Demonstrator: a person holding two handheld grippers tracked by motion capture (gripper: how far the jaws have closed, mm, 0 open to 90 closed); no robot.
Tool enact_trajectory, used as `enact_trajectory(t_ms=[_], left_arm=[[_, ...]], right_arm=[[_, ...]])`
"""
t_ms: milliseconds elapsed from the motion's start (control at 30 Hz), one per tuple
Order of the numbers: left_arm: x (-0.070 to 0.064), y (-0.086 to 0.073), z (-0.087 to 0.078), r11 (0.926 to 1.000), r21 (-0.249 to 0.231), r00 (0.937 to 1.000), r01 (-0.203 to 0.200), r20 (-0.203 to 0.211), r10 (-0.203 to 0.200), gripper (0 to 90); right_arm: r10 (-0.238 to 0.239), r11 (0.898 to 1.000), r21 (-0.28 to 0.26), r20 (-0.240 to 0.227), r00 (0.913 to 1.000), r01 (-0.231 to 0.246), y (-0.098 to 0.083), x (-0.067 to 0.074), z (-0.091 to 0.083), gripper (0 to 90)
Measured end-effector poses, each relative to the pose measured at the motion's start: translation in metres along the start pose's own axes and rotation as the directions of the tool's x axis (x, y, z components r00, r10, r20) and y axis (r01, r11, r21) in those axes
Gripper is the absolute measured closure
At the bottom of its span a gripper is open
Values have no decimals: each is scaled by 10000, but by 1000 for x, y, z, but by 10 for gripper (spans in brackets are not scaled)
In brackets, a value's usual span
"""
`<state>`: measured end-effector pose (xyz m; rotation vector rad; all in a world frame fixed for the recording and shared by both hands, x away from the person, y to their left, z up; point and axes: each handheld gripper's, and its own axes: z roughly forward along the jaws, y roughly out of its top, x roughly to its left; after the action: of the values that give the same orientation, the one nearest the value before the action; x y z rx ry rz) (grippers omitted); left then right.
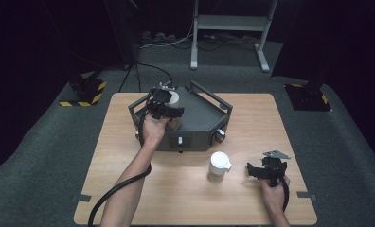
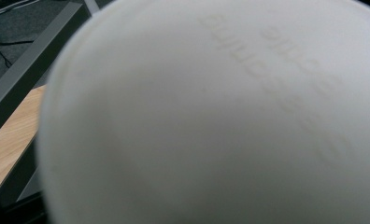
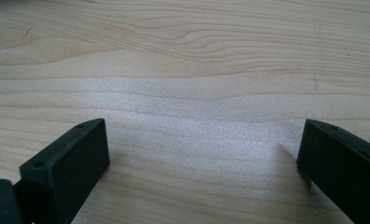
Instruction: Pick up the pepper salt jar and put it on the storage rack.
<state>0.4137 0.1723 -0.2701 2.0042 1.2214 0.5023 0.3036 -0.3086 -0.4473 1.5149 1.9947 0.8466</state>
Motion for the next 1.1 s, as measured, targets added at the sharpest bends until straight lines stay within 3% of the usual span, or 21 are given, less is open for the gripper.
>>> enact_trajectory(t_ms=[533,833,1100], left_arm=[[-1,-3,0,9999,-102,10000,-44,-55,44,326],[3,-10,-7,9995,-254,9998,167,-72,-169,127],[6,-23,-15,9990,-388,9998,217,50,-215,82]], right_arm=[[0,10000,2,2,10000,0,0,0,0,15],[-2,10000,3,2,10000,2,0,0,0,15],[-4,10000,3,4,10000,4,0,0,0,15]])
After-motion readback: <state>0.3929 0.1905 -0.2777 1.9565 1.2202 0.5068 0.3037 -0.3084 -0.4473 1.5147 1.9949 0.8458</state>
